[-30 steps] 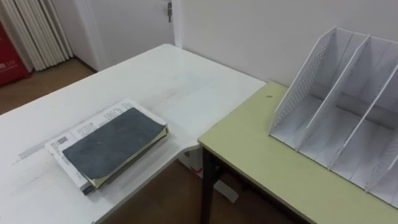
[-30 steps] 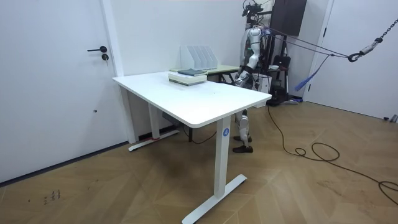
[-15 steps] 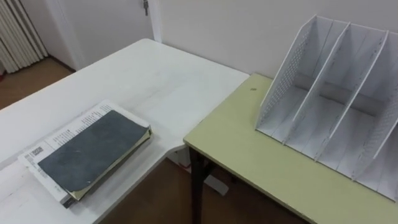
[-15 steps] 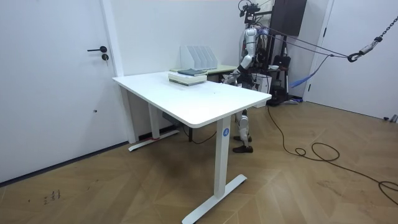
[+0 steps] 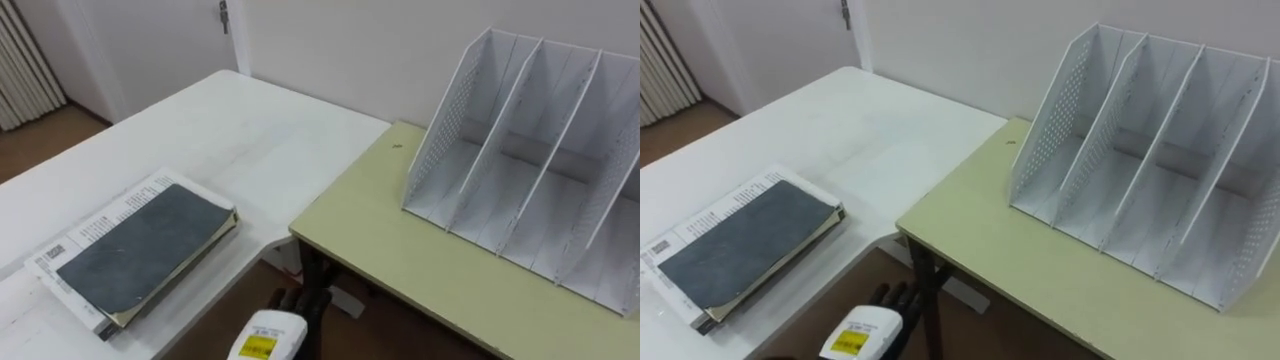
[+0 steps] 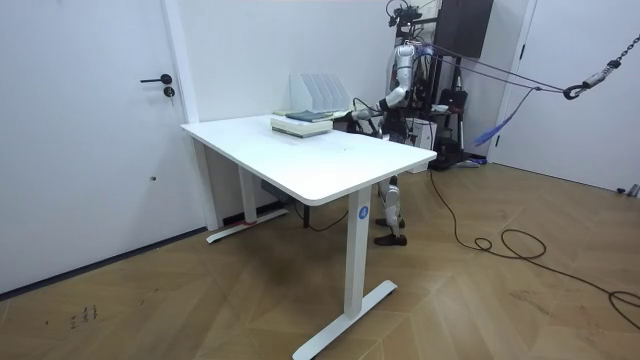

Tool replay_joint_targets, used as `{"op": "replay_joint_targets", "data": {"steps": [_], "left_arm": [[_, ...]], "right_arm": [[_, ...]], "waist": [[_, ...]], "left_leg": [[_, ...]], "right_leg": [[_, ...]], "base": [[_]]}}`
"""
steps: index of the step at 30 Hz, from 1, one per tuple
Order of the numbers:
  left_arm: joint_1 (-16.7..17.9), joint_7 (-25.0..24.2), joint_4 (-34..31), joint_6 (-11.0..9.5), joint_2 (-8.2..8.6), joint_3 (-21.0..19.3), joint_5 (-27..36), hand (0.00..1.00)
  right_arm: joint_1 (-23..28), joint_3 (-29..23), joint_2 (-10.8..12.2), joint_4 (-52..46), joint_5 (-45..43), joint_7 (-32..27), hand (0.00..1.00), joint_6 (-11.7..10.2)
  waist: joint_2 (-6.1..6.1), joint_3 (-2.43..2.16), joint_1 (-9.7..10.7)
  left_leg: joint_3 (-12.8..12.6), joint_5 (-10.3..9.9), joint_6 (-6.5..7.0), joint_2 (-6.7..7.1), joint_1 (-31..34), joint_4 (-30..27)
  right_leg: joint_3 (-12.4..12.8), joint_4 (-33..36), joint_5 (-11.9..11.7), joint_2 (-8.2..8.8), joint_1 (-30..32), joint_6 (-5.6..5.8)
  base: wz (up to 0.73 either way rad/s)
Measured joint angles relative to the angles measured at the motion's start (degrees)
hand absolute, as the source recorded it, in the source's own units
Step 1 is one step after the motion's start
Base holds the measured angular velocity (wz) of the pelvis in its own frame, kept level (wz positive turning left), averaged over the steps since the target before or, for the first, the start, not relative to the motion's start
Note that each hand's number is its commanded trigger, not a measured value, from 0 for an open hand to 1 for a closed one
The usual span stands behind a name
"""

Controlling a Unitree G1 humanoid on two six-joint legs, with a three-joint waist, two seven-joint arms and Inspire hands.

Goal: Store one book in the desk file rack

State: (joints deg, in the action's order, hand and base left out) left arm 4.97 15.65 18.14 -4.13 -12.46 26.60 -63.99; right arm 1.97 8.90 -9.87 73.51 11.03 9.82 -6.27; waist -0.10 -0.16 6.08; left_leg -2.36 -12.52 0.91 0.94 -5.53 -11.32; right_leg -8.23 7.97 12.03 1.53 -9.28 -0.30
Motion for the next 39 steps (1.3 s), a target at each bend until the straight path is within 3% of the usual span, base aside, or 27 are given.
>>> {"op": "replay_joint_targets", "data": {"steps": [3,10,15,21,28,33,39], "left_arm": [[0.0,2.68,-0.02,-0.07,-0.13,-1.83,-2.09,0.0],[0.04,9.6,-0.63,-0.35,-0.16,-10.68,-3.74,0.0],[0.06,12.81,-1.48,-0.4,-0.01,-12.57,-3.18,0.0],[0.07,13.12,-1.47,0.05,0.13,-14.0,-3.12,0.0],[0.07,13.58,-1.12,0.82,0.0,-20.0,-2.84,0.0],[0.08,14.07,-1.22,1.08,0.03,-20.28,-2.84,0.0],[0.08,15.25,-1.22,1.19,0.03,-20.38,-1.07,0.0]], "right_arm": [[0.33,-0.27,-0.35,-0.01,-0.05,0.03,0.0,0.06],[0.89,-1.42,-0.53,0.03,0.03,0.09,0.0,0.08],[1.36,-2.31,-0.52,0.0,-0.08,0.06,0.0,0.43],[1.37,-3.45,-0.55,0.06,0.02,-0.4,0.0,2.18],[1.94,-3.51,-0.91,0.03,-0.07,-0.49,0.0,2.18],[1.99,-3.62,-1.08,-0.15,-0.07,-0.47,0.0,2.19],[2.06,-4.08,-1.09,-0.39,-0.06,-0.48,0.0,2.25]], "waist": [[0.09,-0.04,-0.02],[0.07,-0.06,-0.31],[0.07,-0.07,-0.39],[0.27,-0.19,-1.54],[0.53,-0.29,-1.86],[1.01,-0.53,-1.86],[1.25,-0.49,-1.86]], "left_leg": [[-0.1,0.01,0.0,0.0,0.02,-0.05],[0.2,0.01,0.0,-0.02,-0.12,-0.1],[0.15,0.01,0.0,0.0,-0.17,-0.37],[-0.04,0.01,0.0,-0.04,-0.21,-0.41],[-0.03,0.01,0.0,-0.01,-0.23,-0.41],[-0.02,0.0,0.0,-0.09,-0.18,-0.37],[0.0,0.0,-0.01,-0.27,-0.19,-0.29]], "right_leg": [[0.04,0.02,-0.04,-0.04,0.04,-0.06],[0.09,0.06,-0.07,-0.06,-0.11,-0.09],[-0.4,-0.03,-0.08,-0.06,-0.44,-0.09],[0.06,-0.24,-0.08,-0.11,-0.56,-0.1],[0.27,-0.27,-0.08,-0.13,-0.49,-0.1],[0.75,-0.2,-0.13,-0.28,-0.29,-0.18],[2.1,-0.14,-0.41,-0.61,0.11,-0.39]], "base": [[0.0],[0.0],[0.01],[0.01],[0.0],[-0.03],[-0.09]]}}
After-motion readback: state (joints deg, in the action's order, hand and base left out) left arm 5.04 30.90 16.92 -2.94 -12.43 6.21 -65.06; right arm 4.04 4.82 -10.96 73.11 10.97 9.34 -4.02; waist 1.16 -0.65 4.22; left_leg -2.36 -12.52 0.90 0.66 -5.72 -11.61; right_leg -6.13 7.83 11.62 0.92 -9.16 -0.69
